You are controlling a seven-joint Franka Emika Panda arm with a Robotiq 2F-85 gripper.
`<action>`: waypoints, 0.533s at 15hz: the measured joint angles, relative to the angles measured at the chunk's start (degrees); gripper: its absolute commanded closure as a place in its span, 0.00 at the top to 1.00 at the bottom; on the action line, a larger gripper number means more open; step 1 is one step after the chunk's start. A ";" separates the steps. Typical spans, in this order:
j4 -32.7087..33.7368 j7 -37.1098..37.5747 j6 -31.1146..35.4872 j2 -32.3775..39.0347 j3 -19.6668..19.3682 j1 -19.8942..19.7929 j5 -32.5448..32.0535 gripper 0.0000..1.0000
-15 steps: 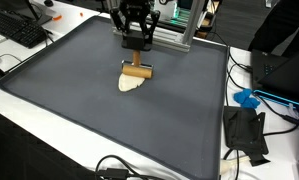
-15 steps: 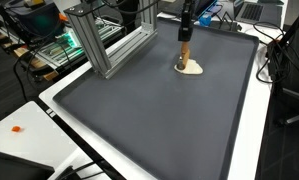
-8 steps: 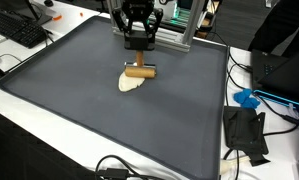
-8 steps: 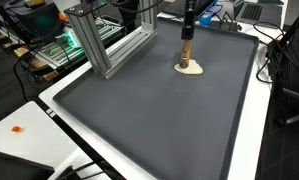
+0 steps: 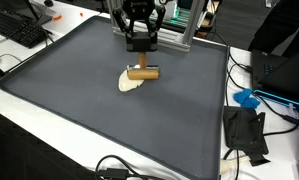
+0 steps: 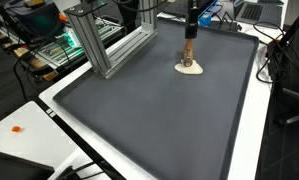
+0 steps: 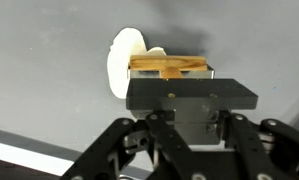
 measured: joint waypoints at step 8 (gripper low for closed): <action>-0.50 -2.74 1.13 0.07 0.28 -0.78 2.60 0.24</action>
